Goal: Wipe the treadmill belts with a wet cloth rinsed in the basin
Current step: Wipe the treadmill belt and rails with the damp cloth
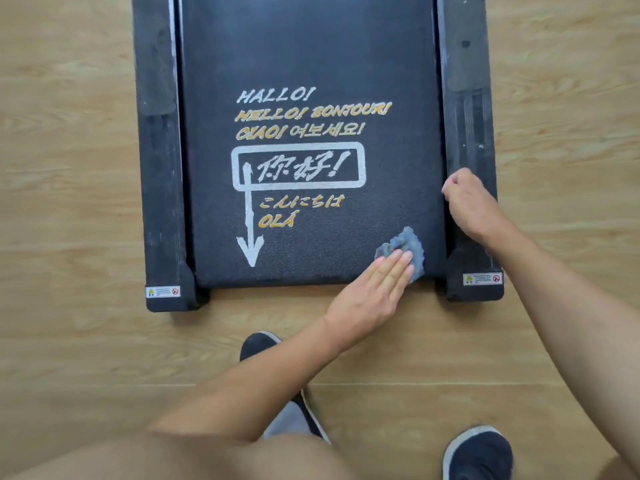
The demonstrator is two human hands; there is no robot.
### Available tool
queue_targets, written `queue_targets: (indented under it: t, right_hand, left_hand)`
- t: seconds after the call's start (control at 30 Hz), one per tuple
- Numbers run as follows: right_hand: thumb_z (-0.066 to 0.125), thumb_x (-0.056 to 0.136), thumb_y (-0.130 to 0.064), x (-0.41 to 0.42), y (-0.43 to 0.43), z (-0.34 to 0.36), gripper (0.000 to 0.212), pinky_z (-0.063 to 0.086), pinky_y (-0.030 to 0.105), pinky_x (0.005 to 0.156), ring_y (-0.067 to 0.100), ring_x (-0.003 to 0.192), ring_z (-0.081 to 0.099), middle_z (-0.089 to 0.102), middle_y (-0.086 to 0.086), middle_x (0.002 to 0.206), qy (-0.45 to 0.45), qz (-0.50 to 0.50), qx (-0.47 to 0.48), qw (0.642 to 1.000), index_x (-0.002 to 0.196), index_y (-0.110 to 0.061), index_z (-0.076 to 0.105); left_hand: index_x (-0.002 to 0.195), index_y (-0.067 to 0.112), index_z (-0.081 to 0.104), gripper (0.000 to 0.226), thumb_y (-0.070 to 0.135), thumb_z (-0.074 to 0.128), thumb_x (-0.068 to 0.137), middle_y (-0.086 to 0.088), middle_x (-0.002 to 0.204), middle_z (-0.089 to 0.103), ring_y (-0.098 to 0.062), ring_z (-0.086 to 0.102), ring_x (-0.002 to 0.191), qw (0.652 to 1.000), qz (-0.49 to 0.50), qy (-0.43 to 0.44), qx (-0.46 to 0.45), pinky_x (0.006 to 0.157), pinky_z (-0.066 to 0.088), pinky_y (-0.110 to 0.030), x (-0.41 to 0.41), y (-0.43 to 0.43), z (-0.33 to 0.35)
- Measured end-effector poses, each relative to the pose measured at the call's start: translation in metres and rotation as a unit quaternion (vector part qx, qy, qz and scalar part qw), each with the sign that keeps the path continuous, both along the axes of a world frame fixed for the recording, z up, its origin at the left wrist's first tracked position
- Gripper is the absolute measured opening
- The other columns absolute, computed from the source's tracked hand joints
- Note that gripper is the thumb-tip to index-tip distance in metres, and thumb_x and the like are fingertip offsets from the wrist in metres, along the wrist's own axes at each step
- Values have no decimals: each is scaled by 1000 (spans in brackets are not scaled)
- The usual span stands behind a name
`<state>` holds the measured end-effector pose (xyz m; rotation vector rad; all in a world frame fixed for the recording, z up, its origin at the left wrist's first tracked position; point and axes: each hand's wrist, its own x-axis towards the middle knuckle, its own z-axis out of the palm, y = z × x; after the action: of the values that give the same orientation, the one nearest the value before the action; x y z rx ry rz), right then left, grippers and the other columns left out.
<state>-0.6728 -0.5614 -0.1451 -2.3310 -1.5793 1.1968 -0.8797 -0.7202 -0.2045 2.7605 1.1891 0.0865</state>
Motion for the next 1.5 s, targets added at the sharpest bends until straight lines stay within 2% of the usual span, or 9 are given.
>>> queue_targets:
  t: [0.17,0.27,0.57,0.77,0.83,0.93,1.1,1.27,1.5]
  right_hand:
    - [34,96,-19,0,0,-4,26,41,44,91,33,107,52,56,11,120,10,2,7,1000,110,-9,54]
    - [34,96,-20,-1,-2,-5,26,41,44,90,33,106,52,55,12,121,5,9,16,1000,109,-9,54]
    - [33,98,-22,-3,-5,-2,25,42,45,92,33,108,52,54,10,120,4,23,22,999,107,-10,53]
    - [32,99,-21,-4,-4,-5,20,40,42,83,30,101,51,53,5,115,-9,23,28,999,100,-13,51]
    - [32,98,-21,-4,-3,-6,19,41,43,83,29,101,51,53,5,114,-8,20,30,999,98,-14,50]
    - [33,97,-20,-5,-3,-6,18,42,44,86,28,102,51,53,4,114,-6,17,28,999,98,-14,50]
    - [34,98,-22,-6,-1,-2,20,42,44,87,29,103,52,54,3,114,-3,11,22,1000,101,-13,51]
    - [33,95,-20,-5,-2,1,19,41,42,83,28,102,51,53,2,113,-7,12,23,1000,101,-13,50]
    - [33,95,-18,-5,-10,-5,19,37,40,80,27,101,50,52,2,114,3,-12,44,999,101,-12,50]
  left_hand:
    - [156,-11,36,50,-7,19,109,-28,165,34,-41,36,154,989,128,62,32,119,42,-50,-162,-39,11]
    - [158,-18,17,53,-14,18,104,-37,166,20,-49,26,155,969,228,88,26,120,40,-56,-252,-49,10]
    - [161,-13,17,60,-17,10,101,-34,168,17,-50,18,158,936,349,29,-10,128,21,-60,-232,-60,-10]
    - [153,-18,33,62,-16,2,99,-38,163,29,-54,34,150,974,225,8,-38,115,42,-66,-182,-52,2]
    - [151,-17,38,53,-13,12,105,-38,160,34,-51,38,149,988,152,2,-23,114,45,-62,-132,-44,-1]
    - [155,-12,38,48,-2,28,109,-32,163,34,-46,33,154,998,40,-45,2,121,38,-56,-38,-21,-17]
    - [157,-7,38,49,6,26,111,-29,165,34,-43,32,155,998,-54,-18,6,126,31,-51,48,4,-16]
    - [160,-4,34,51,6,27,111,-23,167,33,-37,33,156,999,-31,-10,21,123,37,-47,-7,3,-11]
    - [160,-14,18,54,-9,14,107,-32,170,15,-46,24,157,978,174,118,-7,122,37,-57,-225,-37,17]
